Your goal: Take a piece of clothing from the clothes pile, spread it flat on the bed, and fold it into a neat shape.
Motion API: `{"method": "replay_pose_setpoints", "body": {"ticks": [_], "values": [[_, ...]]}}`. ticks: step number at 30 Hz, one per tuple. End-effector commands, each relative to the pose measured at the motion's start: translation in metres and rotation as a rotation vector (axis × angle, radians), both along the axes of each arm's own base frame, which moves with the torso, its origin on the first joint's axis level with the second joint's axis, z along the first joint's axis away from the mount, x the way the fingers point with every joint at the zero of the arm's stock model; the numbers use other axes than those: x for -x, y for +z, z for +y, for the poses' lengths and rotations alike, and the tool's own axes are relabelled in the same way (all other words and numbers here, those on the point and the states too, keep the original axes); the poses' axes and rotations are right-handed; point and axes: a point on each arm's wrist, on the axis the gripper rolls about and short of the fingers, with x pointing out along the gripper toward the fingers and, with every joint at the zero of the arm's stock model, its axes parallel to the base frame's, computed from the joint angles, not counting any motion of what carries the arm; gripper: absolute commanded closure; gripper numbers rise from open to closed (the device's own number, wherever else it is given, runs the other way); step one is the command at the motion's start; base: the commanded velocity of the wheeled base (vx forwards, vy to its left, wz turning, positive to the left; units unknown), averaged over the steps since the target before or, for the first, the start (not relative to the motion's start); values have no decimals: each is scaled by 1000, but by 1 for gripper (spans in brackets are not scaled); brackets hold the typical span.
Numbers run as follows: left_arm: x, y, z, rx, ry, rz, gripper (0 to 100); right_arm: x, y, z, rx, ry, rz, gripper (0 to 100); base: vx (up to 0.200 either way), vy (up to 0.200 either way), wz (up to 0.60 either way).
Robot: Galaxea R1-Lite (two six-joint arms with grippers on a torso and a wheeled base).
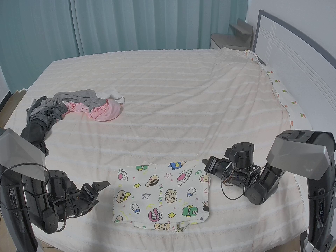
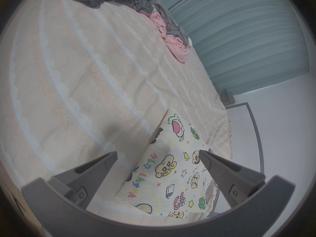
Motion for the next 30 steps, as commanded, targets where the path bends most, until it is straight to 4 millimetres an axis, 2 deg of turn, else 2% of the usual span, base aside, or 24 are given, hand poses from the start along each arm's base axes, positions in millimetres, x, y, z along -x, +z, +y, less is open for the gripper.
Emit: {"method": "replay_pose_setpoints", "body": {"ticks": [1, 2, 7, 10, 12, 14, 15, 16, 17, 19, 26, 30], "values": [[-1, 1, 0, 2, 0, -15, 0, -1, -8, -1, 9, -2, 18, 100, 0, 0, 0], [-1, 1, 0, 2, 0, -15, 0, -2, -9, -4, 8, -10, 16, 0, 0, 0, 0], [-1, 1, -1, 2, -2, -15, 0, 2, 9, -15, -4, -36, -12, 0, 0, 0, 0], [-1, 1, -1, 2, -2, -15, 0, 21, 25, -24, -21, -33, -31, 0, 0, 0, 0], [-1, 1, -1, 2, -2, -15, 0, 31, 26, -27, -19, -28, -23, 0, 0, 0, 0], [-1, 1, -1, 2, -2, -17, 0, 66, 31, -29, -24, 8, -15, 0, 0, 0, 0], [-1, 1, -1, 3, -3, -17, 0, 71, 31, -30, -23, 14, -15, 0, 0, 0, 0], [-1, 1, -1, 3, -3, -17, 0, 88, 32, -31, -26, 32, -15, 0, 0, 0, 0], [-1, 1, -1, 3, -5, -15, 0, 92, 32, -32, -28, 37, -19, 0, 0, 0, 0], [-1, -1, -1, 1, -5, -8, 0, 115, 35, -32, -34, 61, -23, 0, 0, 0, 0], [-1, -2, -2, 0, -11, -6, 0, 134, 47, -38, -85, 71, 11, 0, 0, 0, 0], [-2, -2, -4, -1, -16, -6, 0, 147, 40, -28, -80, 138, 62, 0, 0, 0, 0]]}}
